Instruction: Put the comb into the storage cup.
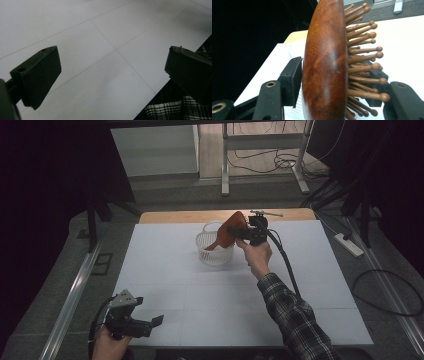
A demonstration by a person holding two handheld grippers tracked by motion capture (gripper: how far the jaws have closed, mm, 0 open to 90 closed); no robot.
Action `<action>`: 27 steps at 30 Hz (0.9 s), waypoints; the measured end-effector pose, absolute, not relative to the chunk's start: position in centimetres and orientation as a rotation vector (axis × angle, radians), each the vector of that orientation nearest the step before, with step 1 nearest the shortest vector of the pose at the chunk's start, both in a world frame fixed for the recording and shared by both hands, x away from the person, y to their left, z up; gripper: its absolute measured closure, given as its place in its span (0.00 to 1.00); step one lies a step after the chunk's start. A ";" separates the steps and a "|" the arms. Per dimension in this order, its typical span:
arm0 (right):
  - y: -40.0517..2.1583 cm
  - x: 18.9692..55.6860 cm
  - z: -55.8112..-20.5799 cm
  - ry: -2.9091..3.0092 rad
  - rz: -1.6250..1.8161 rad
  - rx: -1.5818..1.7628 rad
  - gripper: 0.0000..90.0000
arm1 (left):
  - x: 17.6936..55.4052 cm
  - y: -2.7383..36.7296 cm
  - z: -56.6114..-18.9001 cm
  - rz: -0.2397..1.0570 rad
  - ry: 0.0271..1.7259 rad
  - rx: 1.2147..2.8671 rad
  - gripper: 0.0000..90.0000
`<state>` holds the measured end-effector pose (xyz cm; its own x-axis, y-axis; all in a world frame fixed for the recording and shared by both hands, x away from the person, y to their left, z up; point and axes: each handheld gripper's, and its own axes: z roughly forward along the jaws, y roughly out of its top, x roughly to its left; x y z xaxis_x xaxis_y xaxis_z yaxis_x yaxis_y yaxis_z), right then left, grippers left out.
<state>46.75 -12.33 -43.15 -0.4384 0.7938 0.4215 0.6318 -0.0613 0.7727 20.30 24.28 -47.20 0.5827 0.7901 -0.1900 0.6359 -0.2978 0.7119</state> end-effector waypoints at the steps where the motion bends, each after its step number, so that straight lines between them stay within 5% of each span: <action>1: -12.3 46.7 -43.2 2.040 1.505 1.561 0.45 | 20.3 24.3 -47.2 0.251 1.133 2.030 0.02; 27: -12.1 46.8 -43.9 2.126 1.363 1.502 0.27 | 20.3 24.3 -47.2 0.247 1.140 2.024 0.02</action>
